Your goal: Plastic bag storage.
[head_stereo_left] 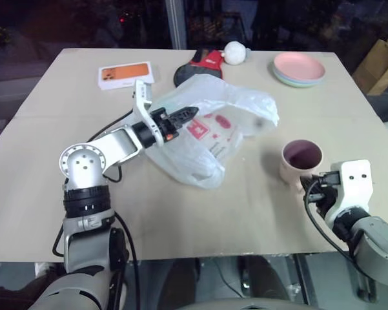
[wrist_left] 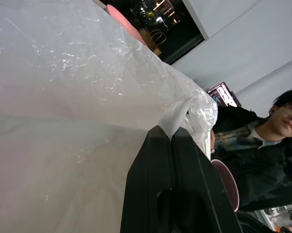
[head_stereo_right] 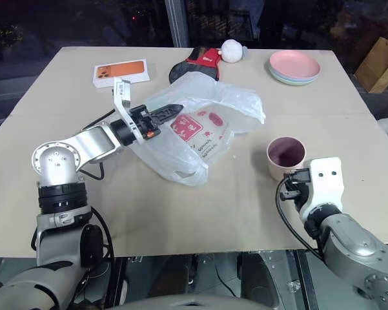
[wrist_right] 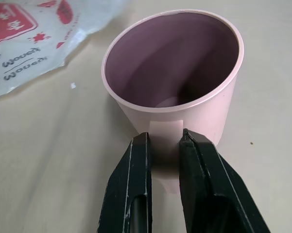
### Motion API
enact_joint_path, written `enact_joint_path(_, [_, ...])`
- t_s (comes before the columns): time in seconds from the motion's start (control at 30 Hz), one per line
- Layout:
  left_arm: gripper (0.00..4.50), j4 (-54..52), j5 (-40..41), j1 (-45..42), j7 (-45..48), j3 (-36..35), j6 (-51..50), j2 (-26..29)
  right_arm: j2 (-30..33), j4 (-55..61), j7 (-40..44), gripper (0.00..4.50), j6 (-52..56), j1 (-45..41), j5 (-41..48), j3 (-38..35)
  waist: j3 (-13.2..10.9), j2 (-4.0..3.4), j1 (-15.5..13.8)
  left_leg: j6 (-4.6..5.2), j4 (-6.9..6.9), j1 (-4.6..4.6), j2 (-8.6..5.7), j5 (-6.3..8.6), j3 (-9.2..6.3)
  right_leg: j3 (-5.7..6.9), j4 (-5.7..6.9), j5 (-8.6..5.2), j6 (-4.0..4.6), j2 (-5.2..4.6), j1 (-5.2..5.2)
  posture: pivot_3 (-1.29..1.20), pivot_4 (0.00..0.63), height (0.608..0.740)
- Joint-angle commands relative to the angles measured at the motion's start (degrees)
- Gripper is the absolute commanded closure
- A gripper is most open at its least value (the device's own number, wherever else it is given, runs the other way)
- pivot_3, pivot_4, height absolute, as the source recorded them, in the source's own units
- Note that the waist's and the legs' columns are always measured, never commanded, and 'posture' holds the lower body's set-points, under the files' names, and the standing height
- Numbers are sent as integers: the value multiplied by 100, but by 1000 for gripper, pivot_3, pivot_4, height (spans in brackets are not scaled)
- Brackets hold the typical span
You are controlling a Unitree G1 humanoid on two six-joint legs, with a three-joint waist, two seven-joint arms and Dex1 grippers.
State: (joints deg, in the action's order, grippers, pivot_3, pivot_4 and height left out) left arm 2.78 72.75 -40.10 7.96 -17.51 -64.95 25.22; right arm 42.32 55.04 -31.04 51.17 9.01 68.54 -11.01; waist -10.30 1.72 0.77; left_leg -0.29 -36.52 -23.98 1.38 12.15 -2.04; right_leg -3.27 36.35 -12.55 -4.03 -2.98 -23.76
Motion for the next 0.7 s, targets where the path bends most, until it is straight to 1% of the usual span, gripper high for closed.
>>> enact_joint_path(0.03, [4500, -292, 148, -9, -19, -169, -17, 9, 117, 85, 191, 4216, -90, -133, 107, -132, 0, 0, 0, 0, 0, 0, 0, 0, 0, 0, 0, 1, -2, 0, 0, 0, 150, 740])
enact_joint_path(0.1, [4500, -304, 175, -12, -41, -189, -29, 15, 155, 95, 351, 4216, -170, -255, 226, -168, 0, 0, 4, 0, -1, 0, 0, 0, 1, -1, 0, 2, -4, 0, 0, 0, 150, 740])
enact_joint_path(0.13, [4500, -313, 228, -24, -66, -220, -38, 17, 172, 118, 580, 4216, -280, -488, 537, -107, 0, 0, 6, 0, -1, 0, 0, 0, 1, -1, 0, 3, -5, 0, 0, 0, 150, 740])
enact_joint_path(0.2, [4500, -326, 360, -56, -112, -282, -70, 8, 208, 30, 1006, 4216, -328, -973, 858, 85, 0, 0, 28, 0, -3, 2, 0, 0, 2, -2, 3, 6, -10, 1, 0, 0, 150, 740])
enact_joint_path(0.27, [4500, -354, 476, -84, -122, -315, -110, 17, 205, -289, 1421, 4216, -147, -1582, 769, 476, 0, 0, 38, 0, -6, 6, 2, 0, 2, -3, 9, 7, -11, 3, 1, 0, 150, 740])
enact_joint_path(0.33, [4500, -394, 641, -111, -131, -362, -158, 46, -32, -793, 1739, 4216, -16, -2289, 531, 983, 0, 0, 25, 0, -9, 7, 3, 0, -2, -1, 12, 6, -10, 5, 2, 0, 150, 740])
enact_joint_path(0.37, [4500, -408, 705, -118, -145, -378, -171, 58, -134, -965, 1832, 4216, 5, -2506, 450, 1142, 0, 1, 24, 0, -11, 8, 4, 0, -2, 0, 13, 6, -10, 6, 3, 0, 150, 740])
enact_joint_path(0.5, [4500, -580, 1241, -143, -209, -509, -221, 163, -918, -2148, 2505, 4216, 72, -3705, -637, 2245, 0, 1, 22, 0, -15, 4, 4, 0, -1, -1, 17, 9, -13, 7, 0, 0, 150, 740])
enact_joint_path(0.6, [4500, -856, 1864, -38, -376, -558, -285, 358, -1694, -3276, 2783, 4216, -275, -4401, -1524, 2646, -1, 2, 23, 0, -16, 2, 4, 0, -3, 1, 19, 9, -13, 7, -2, 0, 150, 740])
enact_joint_path(0.7, [4500, -1151, 2224, 272, -639, -469, -283, 622, -2443, -4389, 3032, 4216, -696, -5114, -2294, 2712, -7, 0, 53, 0, -19, 1, 6, 0, 0, -3, 29, 10, -12, 8, -8, 0, 150, 740])
